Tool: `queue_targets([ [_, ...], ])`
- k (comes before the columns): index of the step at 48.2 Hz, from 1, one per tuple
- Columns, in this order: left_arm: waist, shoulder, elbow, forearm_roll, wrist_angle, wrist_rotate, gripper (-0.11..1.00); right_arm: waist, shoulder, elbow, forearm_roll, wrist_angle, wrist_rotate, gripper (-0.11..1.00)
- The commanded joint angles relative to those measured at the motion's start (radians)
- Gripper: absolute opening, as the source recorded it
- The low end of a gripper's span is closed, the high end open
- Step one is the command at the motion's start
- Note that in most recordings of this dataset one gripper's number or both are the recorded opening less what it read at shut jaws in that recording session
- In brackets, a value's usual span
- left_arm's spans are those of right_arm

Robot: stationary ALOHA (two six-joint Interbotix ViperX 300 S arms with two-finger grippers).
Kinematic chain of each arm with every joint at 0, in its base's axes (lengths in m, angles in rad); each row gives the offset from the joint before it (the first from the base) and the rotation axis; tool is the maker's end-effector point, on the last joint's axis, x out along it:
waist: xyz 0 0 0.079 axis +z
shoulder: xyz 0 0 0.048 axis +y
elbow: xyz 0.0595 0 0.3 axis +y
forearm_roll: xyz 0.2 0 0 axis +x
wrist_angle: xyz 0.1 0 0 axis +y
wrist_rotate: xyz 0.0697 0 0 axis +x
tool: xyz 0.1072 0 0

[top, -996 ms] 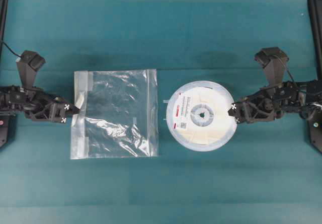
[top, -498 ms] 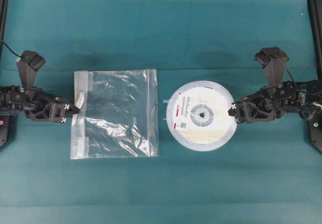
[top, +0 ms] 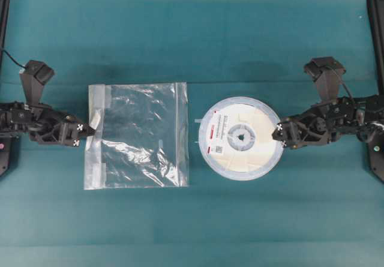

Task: Take out the reel from the clear zip bag.
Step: 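Release the reel and bag and open both grippers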

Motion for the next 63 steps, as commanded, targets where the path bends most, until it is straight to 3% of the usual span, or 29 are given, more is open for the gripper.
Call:
queue_targets([
  [1, 0.000, 0.000, -0.015, 0.002, -0.003, 0.000, 0.00, -0.003, -0.003, -0.014, 0.005, 0.028, 0.005, 0.81],
  [4, 0.000, 0.002, -0.020, 0.003, -0.003, 0.002, 0.00, -0.005, -0.003, -0.014, 0.006, 0.040, 0.005, 0.86],
  [39, 0.000, -0.029, -0.038, 0.003, 0.031, 0.028, 0.04, -0.005, -0.071, -0.032, 0.000, 0.049, -0.002, 0.85],
  [45, 0.000, -0.031, -0.038, 0.003, 0.037, 0.026, 0.26, -0.008, -0.091, -0.034, -0.008, 0.051, -0.003, 0.85],
  [56, 0.002, -0.035, -0.054, 0.005, 0.066, 0.025, 0.88, -0.008, -0.110, -0.034, -0.014, 0.051, -0.006, 0.85],
  [59, 0.000, -0.044, -0.061, 0.005, 0.094, 0.028, 0.98, -0.008, -0.118, -0.034, -0.017, 0.049, -0.006, 0.85],
  [63, 0.000, -0.066, -0.072, 0.008, 0.132, 0.035, 0.98, -0.008, -0.127, -0.034, -0.018, 0.051, -0.009, 0.85],
])
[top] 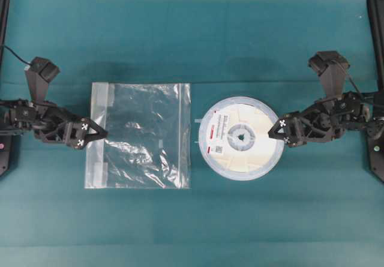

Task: Take out the reel from the clear zip bag.
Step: 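Release the reel and bag and open both grippers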

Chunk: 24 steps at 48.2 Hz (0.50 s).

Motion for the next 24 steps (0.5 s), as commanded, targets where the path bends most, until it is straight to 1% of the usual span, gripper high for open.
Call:
queue_targets([
  [1, 0.003, -0.023, -0.017, 0.006, 0.037, 0.012, 0.97, -0.003, -0.020, -0.015, -0.005, -0.005, -0.008, 0.85],
  [6, 0.003, -0.063, -0.018, 0.008, 0.083, 0.035, 0.97, -0.002, -0.032, -0.015, -0.015, -0.003, -0.012, 0.85],
  [16, 0.003, -0.190, -0.051, 0.006, 0.245, 0.109, 0.97, -0.002, -0.075, -0.015, -0.038, 0.008, -0.028, 0.85],
  [24, 0.003, -0.299, -0.069, 0.006, 0.313, 0.176, 0.96, -0.002, -0.121, -0.015, -0.061, 0.034, -0.049, 0.85],
])
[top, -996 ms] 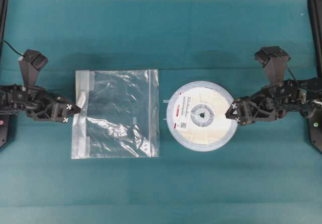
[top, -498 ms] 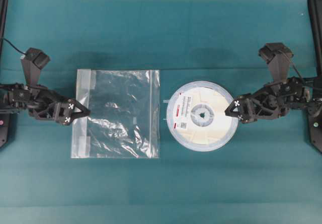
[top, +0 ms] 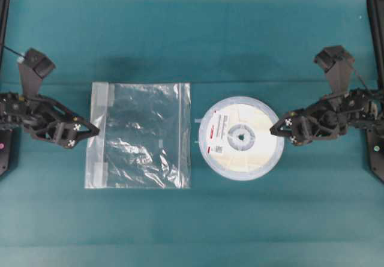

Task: Take out the reel from the clear zip bag.

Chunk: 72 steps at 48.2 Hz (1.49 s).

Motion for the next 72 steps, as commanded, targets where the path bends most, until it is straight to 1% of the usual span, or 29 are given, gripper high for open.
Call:
queue_targets([
  [1, 0.002, -0.057, -0.029, 0.003, 0.025, 0.034, 0.96, -0.002, -0.034, -0.015, -0.018, 0.006, -0.023, 0.85],
  [4, 0.003, -0.104, -0.037, 0.003, 0.035, 0.067, 0.96, -0.002, -0.057, -0.015, -0.043, 0.008, -0.032, 0.85],
  [12, 0.002, -0.202, -0.054, 0.003, 0.067, 0.137, 0.96, -0.002, -0.132, -0.017, -0.146, 0.008, -0.044, 0.85],
  [17, 0.002, -0.253, -0.060, 0.005, 0.087, 0.190, 0.96, 0.003, -0.178, -0.018, -0.199, 0.008, -0.057, 0.85],
  [21, -0.005, -0.285, -0.063, 0.003, 0.101, 0.239, 0.96, 0.009, -0.210, -0.018, -0.239, 0.008, -0.086, 0.85],
  [25, -0.012, -0.310, -0.063, 0.003, 0.109, 0.302, 0.96, 0.018, -0.238, -0.018, -0.281, 0.008, -0.120, 0.85],
  [26, -0.017, -0.318, -0.063, 0.003, 0.110, 0.328, 0.96, 0.023, -0.242, -0.018, -0.290, 0.008, -0.130, 0.85],
  [30, -0.032, -0.333, -0.064, 0.003, 0.110, 0.390, 0.96, 0.038, -0.265, -0.017, -0.318, 0.006, -0.181, 0.85],
  [35, -0.051, -0.344, -0.067, 0.003, 0.107, 0.442, 0.96, 0.054, -0.285, -0.015, -0.325, -0.002, -0.235, 0.85],
  [44, -0.077, -0.347, -0.084, 0.003, 0.106, 0.494, 0.96, 0.067, -0.322, -0.014, -0.328, -0.021, -0.331, 0.85],
  [59, -0.112, -0.376, -0.083, 0.003, 0.110, 0.575, 0.96, 0.072, -0.385, -0.014, -0.328, -0.031, -0.439, 0.85],
  [66, -0.114, -0.390, -0.084, 0.003, 0.110, 0.601, 0.96, 0.077, -0.410, -0.011, -0.342, -0.031, -0.462, 0.85],
  [72, -0.112, -0.400, -0.083, 0.003, 0.110, 0.626, 0.96, 0.084, -0.428, -0.012, -0.357, -0.029, -0.517, 0.85],
])
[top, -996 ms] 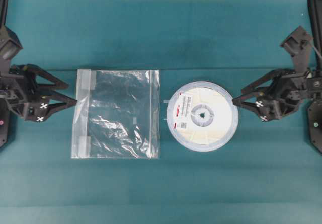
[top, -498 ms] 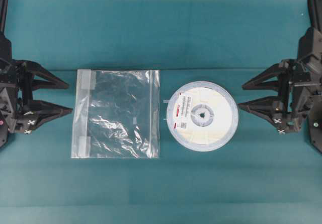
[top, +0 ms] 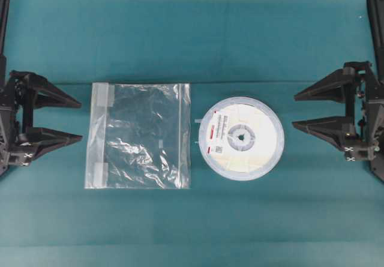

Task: Take out the reel from the clear zip bag.

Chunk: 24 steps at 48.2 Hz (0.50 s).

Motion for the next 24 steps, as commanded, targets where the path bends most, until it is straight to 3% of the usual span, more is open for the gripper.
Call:
queue_targets([
  [1, 0.000, -0.003, -0.025, 0.002, -0.005, 0.018, 0.96, 0.008, -0.009, -0.011, -0.009, -0.005, -0.043, 0.85],
  [8, -0.002, -0.009, -0.026, 0.002, -0.005, 0.040, 0.96, 0.008, -0.017, -0.011, -0.009, -0.002, -0.084, 0.85],
  [24, -0.003, -0.029, -0.026, 0.002, -0.005, 0.041, 0.96, 0.008, -0.017, -0.011, -0.009, 0.000, -0.084, 0.85],
])
